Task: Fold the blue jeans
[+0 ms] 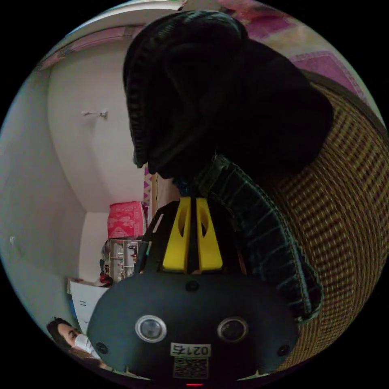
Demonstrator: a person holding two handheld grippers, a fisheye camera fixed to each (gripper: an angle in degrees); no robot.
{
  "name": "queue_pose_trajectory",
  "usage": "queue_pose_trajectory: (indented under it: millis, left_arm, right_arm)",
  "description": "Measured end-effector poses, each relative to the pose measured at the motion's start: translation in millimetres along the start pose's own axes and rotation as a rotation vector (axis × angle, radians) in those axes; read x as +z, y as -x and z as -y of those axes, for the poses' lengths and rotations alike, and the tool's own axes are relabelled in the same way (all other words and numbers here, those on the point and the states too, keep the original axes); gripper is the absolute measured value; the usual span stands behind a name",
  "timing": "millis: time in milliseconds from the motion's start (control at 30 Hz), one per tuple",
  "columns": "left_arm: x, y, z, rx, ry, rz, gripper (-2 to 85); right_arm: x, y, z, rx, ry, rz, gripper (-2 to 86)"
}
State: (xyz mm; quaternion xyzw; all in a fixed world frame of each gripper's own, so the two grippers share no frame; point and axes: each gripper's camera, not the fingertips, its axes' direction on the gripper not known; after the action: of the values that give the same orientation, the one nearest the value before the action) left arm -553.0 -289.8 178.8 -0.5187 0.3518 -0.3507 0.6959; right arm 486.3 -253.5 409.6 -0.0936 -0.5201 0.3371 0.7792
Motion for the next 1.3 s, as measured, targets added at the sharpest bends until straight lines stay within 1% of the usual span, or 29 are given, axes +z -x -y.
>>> queue_pose_trajectory:
  millis: [67, 133, 200, 233, 267, 300, 333, 367, 400, 433, 500, 567, 600, 700, 767, 800, 900, 1033, 1133, 1167, 1267, 1300]
  left_arm:
    - [-3.7, 6.3, -4.5, 0.042, -0.023, -0.068, 0.7]
    - [-13.2, 16.3, -13.4, 0.070, -0.074, -0.131, 0.3]
    - [-33.6, 33.1, -31.0, 0.086, -0.221, -0.190, -0.5]
    - [-37.2, 37.1, -34.6, 0.096, -0.247, -0.213, -0.6]
    - [-41.0, 43.0, -41.5, 0.133, -0.285, -0.255, -0.7]
    - [-39.5, 45.0, -47.7, 0.183, -0.283, -0.274, -0.7]
    - [-37.8, 45.3, -50.9, 0.203, -0.275, -0.272, -0.7]
    - [-34.5, 45.6, -60.0, 0.230, -0.274, -0.238, -0.5]
    - [-31.3, 47.8, -71.7, 0.227, -0.287, -0.176, -0.2]
    - [-29.8, 50.2, -78.3, 0.218, -0.299, -0.151, 0.1]
    - [-24.4, 63.5, -108.8, 0.178, -0.353, -0.115, 3.7]
    - [-18.6, 73.3, -132.6, 0.168, -0.386, -0.132, 7.0]
    - [-10.0, 80.4, -144.1, 0.144, -0.374, -0.153, 10.3]
    - [17.5, 96.0, -164.7, 0.080, -0.363, -0.234, 14.2]
    - [38.1, 107.4, -168.5, -0.003, -0.353, -0.276, 14.5]
    - [48.3, 111.8, -169.4, -0.036, -0.375, -0.276, 14.3]
    - [70.5, 117.2, -158.1, -0.088, -0.387, -0.261, 12.3]
    - [99.9, 113.6, -137.8, -0.094, -0.367, -0.243, 11.0]
    - [128.8, 115.2, -126.6, -0.093, -0.359, -0.231, 6.9]
    - [141.1, 122.7, -126.3, -0.110, -0.361, -0.242, 3.8]
    - [161.7, 143.4, -133.7, -0.128, -0.384, -0.372, 0.1]
    - [161.6, 138.4, -137.8, -0.093, -0.391, -0.355, -0.3]
  right_arm:
    - [-5.8, 2.7, -14.3, -0.059, 0.015, 0.006, 4.1]
    - [-15.8, 4.6, -32.6, -0.121, 0.029, 0.080, 4.8]
    - [-18.1, 18.1, -62.8, -0.241, 0.078, 0.123, 4.5]
    - [-15.7, 24.3, -72.2, -0.283, 0.094, 0.116, 4.3]
    - [-6.3, 38.2, -92.5, -0.370, 0.141, 0.091, 3.8]
    - [6.3, 51.6, -115.0, -0.452, 0.183, 0.065, 3.2]
    - [13.5, 58.3, -126.9, -0.495, 0.205, 0.052, 2.9]
    - [29.9, 71.4, -152.0, -0.584, 0.255, 0.019, 2.3]
    - [45.7, 82.7, -177.7, -0.669, 0.296, -0.007, 1.9]
    - [53.6, 87.7, -191.1, -0.710, 0.315, -0.023, 1.9]
    - [84.1, 103.4, -246.7, -0.876, 0.386, -0.106, 2.3]
    - [102.4, 109.3, -286.4, -0.990, 0.416, -0.201, 3.9]
    - [111.0, 110.4, -310.3, -1.061, 0.411, -0.267, 4.8]
    - [130.1, 105.4, -358.5, -1.190, 0.400, -0.389, 6.0]
    - [138.4, 98.5, -373.6, -1.194, 0.409, -0.399, 6.2]
    - [142.2, 93.1, -379.0, -1.176, 0.421, -0.390, 6.2]
    - [142.9, 78.6, -385.8, -1.106, 0.428, -0.335, 6.2]
    - [131.8, 65.2, -391.6, -1.042, 0.401, -0.292, 6.0]
    - [120.6, 52.8, -396.2, -1.000, 0.352, -0.287, 5.7]
    - [117.7, 46.6, -397.7, -0.985, 0.337, -0.290, 5.5]
    - [111.9, 31.0, -400.3, -0.961, 0.330, -0.316, 5.4]
    - [106.8, 25.3, -400.5, -0.949, 0.318, -0.318, 5.3]
